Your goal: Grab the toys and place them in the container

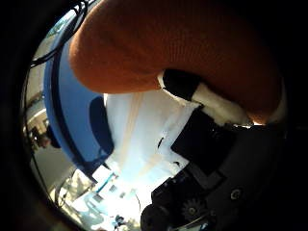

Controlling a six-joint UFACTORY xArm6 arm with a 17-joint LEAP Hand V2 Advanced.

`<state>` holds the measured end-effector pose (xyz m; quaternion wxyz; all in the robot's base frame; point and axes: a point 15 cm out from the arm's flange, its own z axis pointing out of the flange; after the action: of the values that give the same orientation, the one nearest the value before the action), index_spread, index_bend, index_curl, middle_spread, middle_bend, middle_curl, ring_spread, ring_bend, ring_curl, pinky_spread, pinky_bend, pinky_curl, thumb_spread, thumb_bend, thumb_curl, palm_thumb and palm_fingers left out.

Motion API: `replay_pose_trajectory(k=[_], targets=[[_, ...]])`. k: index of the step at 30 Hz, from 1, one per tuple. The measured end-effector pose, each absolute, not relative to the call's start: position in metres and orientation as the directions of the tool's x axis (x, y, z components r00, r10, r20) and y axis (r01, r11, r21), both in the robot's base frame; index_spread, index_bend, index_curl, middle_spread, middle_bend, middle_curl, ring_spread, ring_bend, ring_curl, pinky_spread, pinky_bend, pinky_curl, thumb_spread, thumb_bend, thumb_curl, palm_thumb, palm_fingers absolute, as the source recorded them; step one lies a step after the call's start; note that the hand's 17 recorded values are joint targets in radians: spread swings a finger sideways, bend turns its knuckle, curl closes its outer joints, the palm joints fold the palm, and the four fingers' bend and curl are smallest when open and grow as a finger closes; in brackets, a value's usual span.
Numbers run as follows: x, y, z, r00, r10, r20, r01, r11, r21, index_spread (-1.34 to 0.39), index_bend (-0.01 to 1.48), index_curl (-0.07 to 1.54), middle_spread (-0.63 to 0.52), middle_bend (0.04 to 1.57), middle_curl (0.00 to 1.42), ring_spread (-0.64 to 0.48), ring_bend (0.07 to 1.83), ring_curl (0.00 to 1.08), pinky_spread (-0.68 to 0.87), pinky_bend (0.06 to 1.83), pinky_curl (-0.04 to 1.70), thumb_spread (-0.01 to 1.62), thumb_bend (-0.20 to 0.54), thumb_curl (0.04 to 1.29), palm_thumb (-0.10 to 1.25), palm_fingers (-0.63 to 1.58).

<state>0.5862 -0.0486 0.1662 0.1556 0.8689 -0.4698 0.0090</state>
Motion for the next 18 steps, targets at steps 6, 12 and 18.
replay_pose_trajectory(k=[6, 12, 18], targets=[[0.581, -0.044, 0.184, 0.542, -0.827, 0.149, -0.83, -0.5, 0.246, -0.56, 0.35, 0.19, -0.19, 1.0, 0.76, -0.01, 1.22, 0.7, 0.33, 1.21, 0.54, 1.04, 0.006, 0.49, 0.95, 1.16], [0.556, -0.041, 0.215, 0.512, -0.853, 0.102, -0.84, -0.471, 0.27, -0.7, 0.54, 0.23, -0.21, 1.11, 0.86, -0.06, 1.29, 0.75, 0.27, 1.36, 0.65, 1.05, -0.001, 0.56, 1.02, 1.06], [0.523, -0.045, 0.279, 0.482, -0.87, 0.102, -0.853, -0.44, 0.282, -0.82, 0.69, 0.29, -0.21, 1.17, 0.94, -0.09, 1.35, 0.8, 0.22, 1.43, 0.74, 1.06, -0.018, 0.62, 1.01, 0.97]])
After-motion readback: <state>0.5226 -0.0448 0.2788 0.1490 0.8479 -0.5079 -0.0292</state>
